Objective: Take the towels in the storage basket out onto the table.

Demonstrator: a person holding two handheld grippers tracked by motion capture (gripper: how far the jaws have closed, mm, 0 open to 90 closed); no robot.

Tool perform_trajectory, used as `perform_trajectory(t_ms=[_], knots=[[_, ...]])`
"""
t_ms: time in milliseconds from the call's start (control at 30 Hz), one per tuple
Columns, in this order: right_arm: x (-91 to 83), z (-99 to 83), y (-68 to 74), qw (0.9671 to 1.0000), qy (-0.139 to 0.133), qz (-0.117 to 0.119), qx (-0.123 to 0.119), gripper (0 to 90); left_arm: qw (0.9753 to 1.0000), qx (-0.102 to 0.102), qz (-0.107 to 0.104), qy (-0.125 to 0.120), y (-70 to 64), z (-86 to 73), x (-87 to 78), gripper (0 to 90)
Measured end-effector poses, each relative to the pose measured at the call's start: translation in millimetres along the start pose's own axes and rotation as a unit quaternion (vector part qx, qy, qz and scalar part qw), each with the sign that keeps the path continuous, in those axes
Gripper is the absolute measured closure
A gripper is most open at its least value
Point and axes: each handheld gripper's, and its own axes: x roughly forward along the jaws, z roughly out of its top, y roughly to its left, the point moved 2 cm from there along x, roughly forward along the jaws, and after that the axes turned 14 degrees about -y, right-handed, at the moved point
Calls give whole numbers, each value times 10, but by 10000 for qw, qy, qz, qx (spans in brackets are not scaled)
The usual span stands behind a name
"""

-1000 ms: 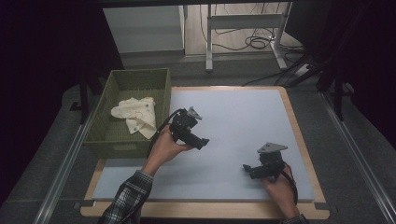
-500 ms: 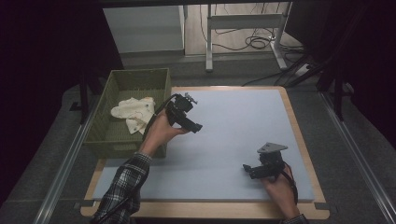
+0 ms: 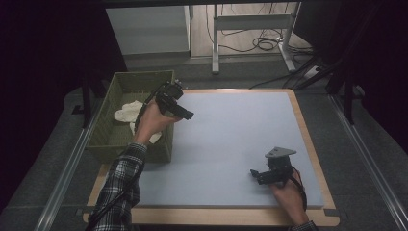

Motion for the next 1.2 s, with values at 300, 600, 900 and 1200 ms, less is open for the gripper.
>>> perform_trajectory(t_ms=[300, 600, 900, 1200], knots=[[0, 0, 0, 10000, 1, 0, 2, 40, 9983, -409, 404, 40, 497, -121, -144, 29], [0, 0, 1, 10000, 1, -1, 1, 40, 9952, -762, 611, 78, 840, -330, -160, 23], [0, 0, 0, 10000, 0, 1, 0, 40, 9918, -1055, 645, 317, 1102, -676, 39, 15], [0, 0, 0, 10000, -1, -3, -1, 40, 9865, -1128, 830, 853, 1273, -960, 297, 6]])
